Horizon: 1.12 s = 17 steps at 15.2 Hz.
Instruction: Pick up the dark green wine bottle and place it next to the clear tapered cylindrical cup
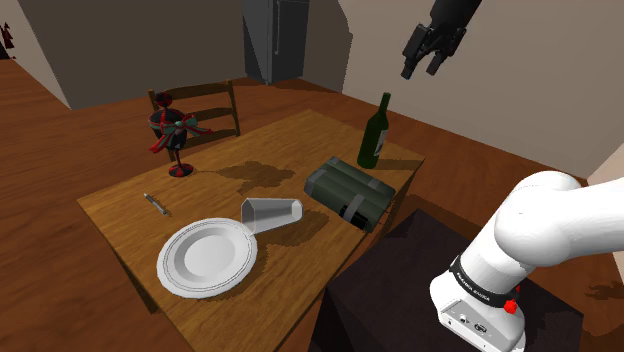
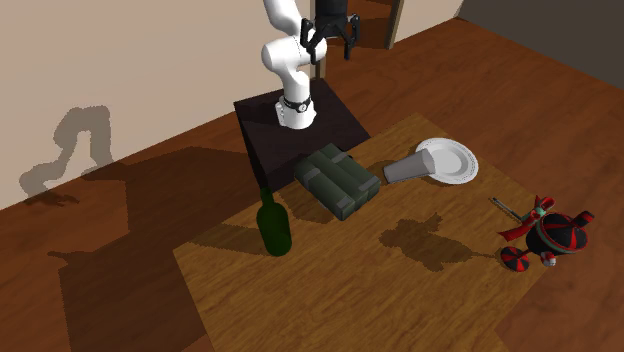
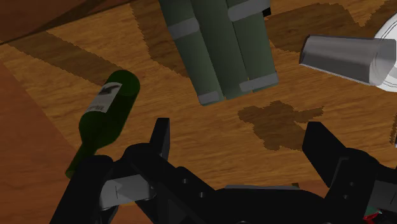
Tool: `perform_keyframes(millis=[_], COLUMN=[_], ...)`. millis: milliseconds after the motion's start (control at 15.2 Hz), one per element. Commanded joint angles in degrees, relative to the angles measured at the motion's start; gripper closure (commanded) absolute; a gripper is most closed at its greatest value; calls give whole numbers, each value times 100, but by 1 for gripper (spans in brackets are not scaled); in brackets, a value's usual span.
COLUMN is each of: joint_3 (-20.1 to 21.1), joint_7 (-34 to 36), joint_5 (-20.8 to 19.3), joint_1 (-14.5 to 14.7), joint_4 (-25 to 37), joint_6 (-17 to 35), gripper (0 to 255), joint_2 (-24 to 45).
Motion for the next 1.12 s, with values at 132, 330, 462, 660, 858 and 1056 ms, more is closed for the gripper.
perform_keyframes(millis=[132,330,462,660,858,1056], joint_3=[-224,-556,-773,-1091,-1405,-1707], joint_7=[-202,-505,-711,-1029,-1364,-1721], joint_5=[-75,-156,-184,-181,-116,21], joint_1=[-42,-91,-114,-136,-143,-148], joint_4=[65,216,351,605,921,1298], joint_6=[187,452,617,841,1031,1180], gripper=[0,0,0,0,0,0], joint_2=[294,772,1115,1662,2246,2867])
